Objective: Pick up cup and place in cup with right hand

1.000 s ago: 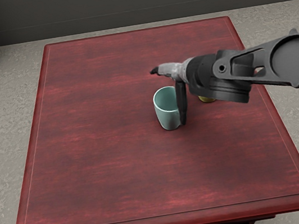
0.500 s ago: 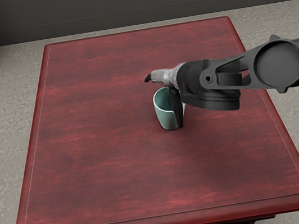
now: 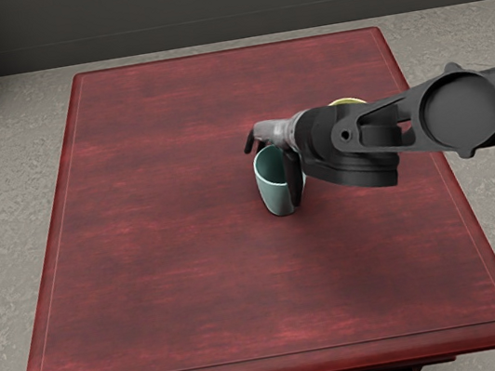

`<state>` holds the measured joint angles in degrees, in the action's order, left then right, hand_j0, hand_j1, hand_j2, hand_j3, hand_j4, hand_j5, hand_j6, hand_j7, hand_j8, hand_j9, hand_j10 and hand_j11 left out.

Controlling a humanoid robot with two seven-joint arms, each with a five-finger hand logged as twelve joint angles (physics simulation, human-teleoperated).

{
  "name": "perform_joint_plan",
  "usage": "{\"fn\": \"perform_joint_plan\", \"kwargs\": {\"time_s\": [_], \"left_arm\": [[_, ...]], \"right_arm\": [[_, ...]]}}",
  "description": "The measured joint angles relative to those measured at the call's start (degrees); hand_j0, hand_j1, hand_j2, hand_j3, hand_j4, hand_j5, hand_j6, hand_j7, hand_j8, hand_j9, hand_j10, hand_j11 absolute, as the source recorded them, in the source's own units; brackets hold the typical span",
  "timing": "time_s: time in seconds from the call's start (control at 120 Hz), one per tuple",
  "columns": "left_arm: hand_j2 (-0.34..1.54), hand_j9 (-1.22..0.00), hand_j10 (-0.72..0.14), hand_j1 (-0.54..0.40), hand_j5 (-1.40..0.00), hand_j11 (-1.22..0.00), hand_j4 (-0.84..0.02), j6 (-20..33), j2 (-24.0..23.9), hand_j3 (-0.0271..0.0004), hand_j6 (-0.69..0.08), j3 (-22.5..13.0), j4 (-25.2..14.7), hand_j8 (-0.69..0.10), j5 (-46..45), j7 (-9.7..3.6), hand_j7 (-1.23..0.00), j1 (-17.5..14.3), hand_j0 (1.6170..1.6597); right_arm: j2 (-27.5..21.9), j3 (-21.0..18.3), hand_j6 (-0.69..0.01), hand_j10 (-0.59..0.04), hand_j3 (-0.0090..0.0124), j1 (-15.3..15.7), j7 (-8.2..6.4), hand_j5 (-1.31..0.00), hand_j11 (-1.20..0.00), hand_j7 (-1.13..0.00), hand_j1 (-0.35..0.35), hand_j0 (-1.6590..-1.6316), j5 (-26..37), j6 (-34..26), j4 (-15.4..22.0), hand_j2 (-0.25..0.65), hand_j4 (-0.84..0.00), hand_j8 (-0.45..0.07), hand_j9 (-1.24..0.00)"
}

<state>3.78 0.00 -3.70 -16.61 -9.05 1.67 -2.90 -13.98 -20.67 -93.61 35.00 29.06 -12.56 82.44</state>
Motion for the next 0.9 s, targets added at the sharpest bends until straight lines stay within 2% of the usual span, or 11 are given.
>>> {"fn": "perform_joint_plan", "kwargs": {"time_s": [0.092, 0.15, 0.183, 0.225, 0.308, 0.35, 0.425, 0.508, 0.625, 0.767, 0.9], "left_arm": [[0.0, 0.0, -0.004, 0.344, 0.0, 0.0, -0.004, 0.0, 0.0, 0.0, -0.004, 0.0, 0.0, -0.004, 0.0, 0.0, 0.0, 0.0, 1.6581], [0.0, -0.01, -0.004, 0.344, -0.01, -0.01, -0.004, 0.0, 0.0, 0.0, -0.004, 0.0, 0.0, -0.004, 0.0, 0.0, -0.01, 0.0, 1.6581], [0.0, 0.0, -0.004, 0.344, 0.0, 0.0, -0.004, 0.0, 0.0, 0.0, -0.004, 0.0, 0.0, -0.004, 0.0, 0.0, 0.0, 0.0, 1.6581], [0.0, 0.0, -0.004, 0.344, 0.0, 0.0, -0.004, 0.0, 0.0, 0.0, -0.004, 0.0, 0.0, -0.004, 0.0, 0.0, 0.0, 0.0, 1.6581], [0.0, -0.01, -0.004, 0.344, -0.01, -0.01, -0.004, 0.0, 0.0, 0.0, -0.004, 0.0, 0.0, -0.004, 0.0, 0.0, -0.01, 0.0, 1.6581], [0.0, -0.01, -0.004, 0.344, -0.01, -0.01, -0.004, 0.0, 0.0, 0.0, -0.004, 0.0, 0.0, -0.004, 0.0, 0.0, -0.01, 0.0, 1.6581], [0.0, -0.01, -0.004, 0.344, -0.01, -0.01, -0.004, 0.0, 0.0, 0.0, -0.004, 0.0, 0.0, -0.004, 0.0, 0.0, -0.01, 0.0, 1.6581], [0.0, -0.01, -0.004, 0.344, -0.01, 0.0, -0.004, 0.0, 0.0, 0.0, -0.004, 0.0, 0.0, -0.004, 0.0, 0.0, -0.01, 0.0, 1.6581], [0.0, 0.0, -0.004, 0.344, 0.0, 0.0, -0.004, 0.0, 0.0, 0.0, -0.004, 0.0, 0.0, -0.004, 0.0, 0.0, 0.0, 0.0, 1.6581], [0.0, 0.0, -0.004, 0.344, 0.0, 0.0, -0.004, 0.0, 0.0, 0.0, -0.004, 0.0, 0.0, -0.004, 0.0, 0.0, 0.0, 0.0, 1.6581], [0.0, 0.0, -0.004, 0.344, 0.0, 0.0, -0.004, 0.0, 0.0, 0.0, -0.004, 0.0, 0.0, -0.004, 0.0, 0.0, 0.0, 0.0, 1.6581]], "right_arm": [[-0.1, 0.0, -0.327, -0.328, -0.0005, 0.0, 0.01, -0.43, -0.44, -0.43, 0.059, -1.6576, -0.1, 0.0, 0.0, -0.051, -0.332, -0.329, -0.44], [-0.1, 0.0, -0.35, -0.369, -0.0014, 0.0, 0.01, -0.5, -0.51, -0.5, 0.063, -1.655, -0.1, 0.1, 0.0, -0.081, -0.374, -0.302, -0.51], [-0.2, -0.1, -0.332, -0.387, -0.001, 0.0, 0.02, -0.53, -0.54, -0.53, 0.068, -1.6538, -0.2, 0.1, 0.0, -0.09, -0.395, -0.291, -0.54], [-0.3, 0.0, -0.303, -0.357, -0.0007, 0.0, -0.01, -0.57, -0.57, -0.56, 0.057, -1.6523, -0.3, 0.1, 0.0, -0.114, -0.418, -0.257, -0.57], [-0.8, 0.4, -0.272, -0.326, -0.0008, 0.0, -0.03, -0.62, -0.62, -0.61, 0.06, -1.6508, -0.3, 0.1, -0.2, -0.152, -0.45, -0.225, -0.62], [-1.1, 0.9, -0.266, -0.323, 0.0001, 0.0, -0.01, -0.64, -0.64, -0.62, 0.076, -1.6508, -0.3, 0.0, -0.2, -0.127, -0.46, -0.216, -0.64], [-3.2, 3.0, -0.241, -0.297, -0.0005, 0.0, 0.0, -0.67, -0.67, -0.64, 0.096, -1.6503, -0.3, 0.3, -0.3, -0.108, -0.442, -0.19, -0.67], [-5.8, 5.2, -0.222, -0.276, -0.0002, -0.5, -0.01, -0.69, -0.7, -0.66, 0.113, -1.6497, -0.6, 1.8, -0.4, -0.078, -0.419, -0.163, -0.69], [-10.0, 8.3, -0.211, -0.263, -0.0002, -4.7, 0.0, -0.71, -0.71, -0.67, 0.111, -1.6493, -2.5, 7.7, -0.8, -0.095, -0.404, -0.151, -0.7], [-12.7, 9.2, -0.216, -0.265, -0.0003, -11.2, -0.01, -0.71, -0.7, -0.66, 0.103, -1.6495, -5.8, 13.3, -2.2, -0.111, -0.407, -0.155, -0.69], [-17.7, 8.5, -0.224, -0.283, -0.0001, -14.0, 0.0, -0.7, -0.69, -0.65, 0.1, -1.65, -7.2, 17.9, -3.1, -0.107, -0.414, -0.165, -0.68]]}}
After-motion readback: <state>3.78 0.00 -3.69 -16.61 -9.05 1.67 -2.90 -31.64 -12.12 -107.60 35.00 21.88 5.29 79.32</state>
